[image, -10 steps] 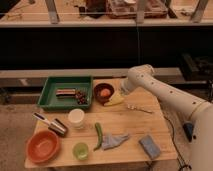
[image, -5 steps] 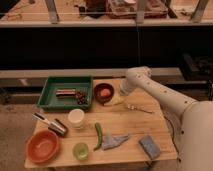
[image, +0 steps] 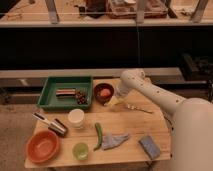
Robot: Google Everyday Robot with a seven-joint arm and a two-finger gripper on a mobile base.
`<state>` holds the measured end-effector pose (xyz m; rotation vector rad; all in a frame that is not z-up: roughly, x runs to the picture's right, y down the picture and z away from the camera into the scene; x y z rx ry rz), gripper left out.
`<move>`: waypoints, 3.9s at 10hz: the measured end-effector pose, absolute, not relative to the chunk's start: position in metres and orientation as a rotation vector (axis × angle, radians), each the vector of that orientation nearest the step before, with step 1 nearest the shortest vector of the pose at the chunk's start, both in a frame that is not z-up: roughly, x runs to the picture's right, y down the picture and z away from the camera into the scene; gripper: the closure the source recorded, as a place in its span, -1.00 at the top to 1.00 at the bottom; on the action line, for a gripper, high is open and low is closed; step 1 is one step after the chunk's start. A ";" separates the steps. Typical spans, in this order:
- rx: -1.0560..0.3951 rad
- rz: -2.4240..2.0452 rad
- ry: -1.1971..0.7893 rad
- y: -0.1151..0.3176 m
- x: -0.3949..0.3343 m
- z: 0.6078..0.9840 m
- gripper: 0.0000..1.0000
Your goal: Place banana in paper cup
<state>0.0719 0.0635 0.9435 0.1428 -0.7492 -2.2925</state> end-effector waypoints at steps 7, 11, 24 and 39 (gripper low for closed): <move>0.111 -2.308 -0.759 0.077 0.068 0.957 -0.94; 0.147 -2.295 -0.777 0.079 0.067 0.947 -1.00; 0.504 -2.307 -0.862 0.023 0.034 0.811 -1.00; 0.617 -2.473 -1.146 0.083 -0.136 0.757 -1.00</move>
